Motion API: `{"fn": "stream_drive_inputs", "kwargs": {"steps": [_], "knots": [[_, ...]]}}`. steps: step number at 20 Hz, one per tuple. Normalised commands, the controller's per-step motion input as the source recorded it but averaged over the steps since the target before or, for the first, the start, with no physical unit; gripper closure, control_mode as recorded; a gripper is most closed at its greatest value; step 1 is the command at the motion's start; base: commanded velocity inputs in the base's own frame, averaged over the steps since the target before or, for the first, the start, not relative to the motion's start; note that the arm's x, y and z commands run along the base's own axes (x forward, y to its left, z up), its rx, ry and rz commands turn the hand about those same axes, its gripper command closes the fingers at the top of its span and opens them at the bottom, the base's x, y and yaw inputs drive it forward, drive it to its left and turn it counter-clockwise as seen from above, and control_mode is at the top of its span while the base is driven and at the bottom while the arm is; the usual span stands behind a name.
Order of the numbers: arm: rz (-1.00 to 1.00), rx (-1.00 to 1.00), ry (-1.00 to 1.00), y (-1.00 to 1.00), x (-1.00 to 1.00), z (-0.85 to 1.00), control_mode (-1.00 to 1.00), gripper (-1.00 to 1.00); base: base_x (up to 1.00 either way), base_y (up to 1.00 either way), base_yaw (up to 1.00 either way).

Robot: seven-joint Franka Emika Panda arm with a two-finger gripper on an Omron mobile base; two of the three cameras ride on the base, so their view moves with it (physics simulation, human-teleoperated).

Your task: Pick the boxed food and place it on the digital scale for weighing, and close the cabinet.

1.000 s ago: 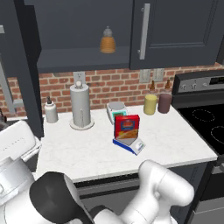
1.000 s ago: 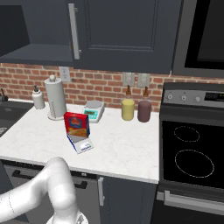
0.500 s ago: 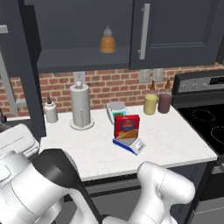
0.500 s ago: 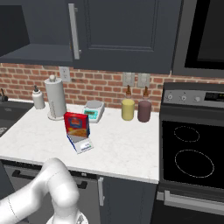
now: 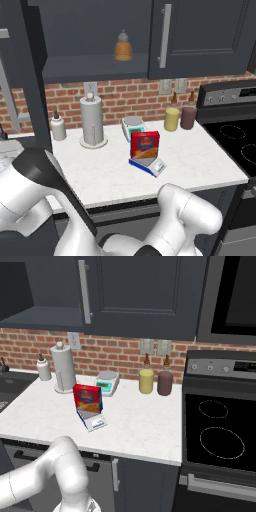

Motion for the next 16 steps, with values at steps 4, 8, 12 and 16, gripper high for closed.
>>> {"fn": "stream_drive_inputs", "kwargs": {"steps": [4,8,12,16], "knots": [[0.0,0.23,0.34,-0.09,0.0,0.15,-1.0,-1.0,0.0,0.0,0.0],[-0.06,0.24,0.2,-0.37,0.0,0.29,-1.0,-1.0,0.0,0.0,0.0],[-0.09,0.25,0.18,-0.62,0.02,0.35,-1.0,-1.0,0.0,0.0,0.0],[-0.12,0.26,0.19,-0.85,0.04,0.36,-1.0,-1.0,0.0,0.0,0.0]]}}
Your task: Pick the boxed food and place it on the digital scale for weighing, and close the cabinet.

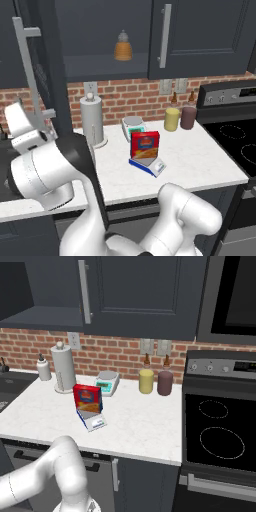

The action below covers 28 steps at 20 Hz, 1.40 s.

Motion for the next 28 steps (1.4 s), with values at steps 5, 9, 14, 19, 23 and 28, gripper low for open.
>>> {"fn": "stream_drive_inputs", "kwargs": {"steps": [5,9,14,19,23,28], "knots": [[-0.17,0.27,0.2,-0.99,0.05,0.39,-1.0,-1.0,0.0,0.0,0.0],[-0.19,0.28,0.19,-1.0,0.17,0.5,-1.0,-1.0,0.0,0.0,0.0],[-0.18,0.27,0.2,-1.0,0.3,0.52,-1.0,-1.0,0.0,0.0,0.0],[-0.15,0.26,0.21,-0.86,0.46,0.51,-1.0,-1.0,0.0,0.0,0.0],[-0.05,0.19,0.21,-0.38,0.57,0.51,-1.0,-1.0,0.0,0.0,0.0],[0.0,0.13,0.22,-0.16,0.68,0.27,-1.0,-1.0,0.0,0.0,0.0]]}}
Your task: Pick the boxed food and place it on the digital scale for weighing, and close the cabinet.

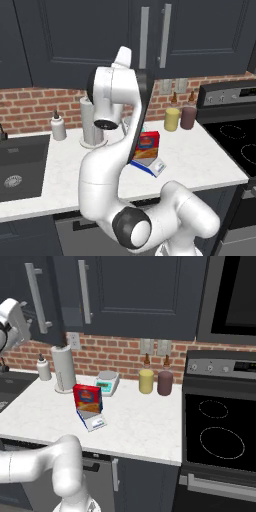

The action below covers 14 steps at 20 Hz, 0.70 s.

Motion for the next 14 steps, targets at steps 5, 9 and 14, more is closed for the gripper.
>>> {"fn": "stream_drive_inputs", "kwargs": {"steps": [5,9,14], "knots": [[0.0,0.1,0.17,-0.21,0.76,0.1,-1.0,-1.0,0.0,0.0,0.0],[0.0,0.04,0.1,-0.1,0.67,0.03,-1.0,-1.0,0.0,0.0,0.0],[-0.07,0.0,-0.11,-0.01,0.46,0.0,-1.0,-1.0,0.0,0.0,0.0]]}}
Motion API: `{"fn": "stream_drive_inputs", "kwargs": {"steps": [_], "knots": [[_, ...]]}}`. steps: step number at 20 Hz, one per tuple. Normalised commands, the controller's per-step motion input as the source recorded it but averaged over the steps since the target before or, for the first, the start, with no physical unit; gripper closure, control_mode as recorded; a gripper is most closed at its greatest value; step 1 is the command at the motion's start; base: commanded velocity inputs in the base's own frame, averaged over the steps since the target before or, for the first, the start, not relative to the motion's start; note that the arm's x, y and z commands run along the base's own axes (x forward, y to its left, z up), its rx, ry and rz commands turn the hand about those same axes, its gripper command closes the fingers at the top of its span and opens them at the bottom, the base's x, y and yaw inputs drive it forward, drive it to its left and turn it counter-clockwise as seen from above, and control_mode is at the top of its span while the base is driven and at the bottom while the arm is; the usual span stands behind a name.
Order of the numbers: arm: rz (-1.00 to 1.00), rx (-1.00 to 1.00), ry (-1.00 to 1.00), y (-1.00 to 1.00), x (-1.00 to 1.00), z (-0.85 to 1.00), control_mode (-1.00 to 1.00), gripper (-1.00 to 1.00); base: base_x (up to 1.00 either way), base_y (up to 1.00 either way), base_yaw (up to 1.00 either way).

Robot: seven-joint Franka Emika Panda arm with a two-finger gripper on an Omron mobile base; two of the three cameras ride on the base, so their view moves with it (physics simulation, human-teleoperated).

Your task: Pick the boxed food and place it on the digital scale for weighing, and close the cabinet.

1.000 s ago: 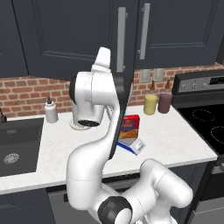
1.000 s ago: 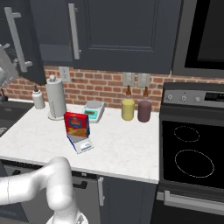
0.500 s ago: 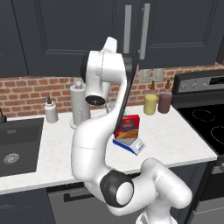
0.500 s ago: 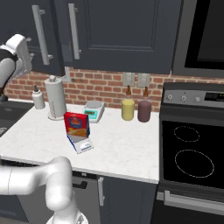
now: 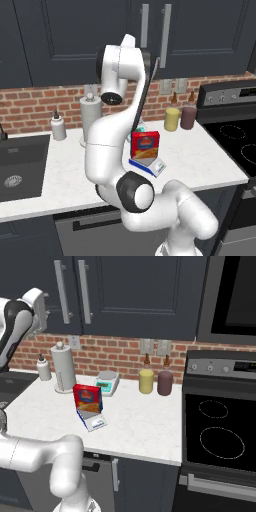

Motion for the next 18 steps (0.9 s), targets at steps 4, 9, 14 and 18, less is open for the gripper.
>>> {"fn": "stream_drive_inputs", "kwargs": {"steps": [4,9,14,18], "knots": [[-0.19,0.0,-0.34,0.0,0.7,0.03,-1.0,-1.0,0.0,0.0,0.0],[-0.19,0.0,-0.29,0.0,1.0,0.03,-1.0,-1.0,0.0,0.0,0.0],[-0.14,0.01,-0.23,0.0,1.0,0.0,-1.0,-1.0,0.0,0.0,0.0],[-0.08,0.0,-0.3,-0.02,0.29,0.08,-1.0,-1.0,0.0,0.0,0.0]]}}
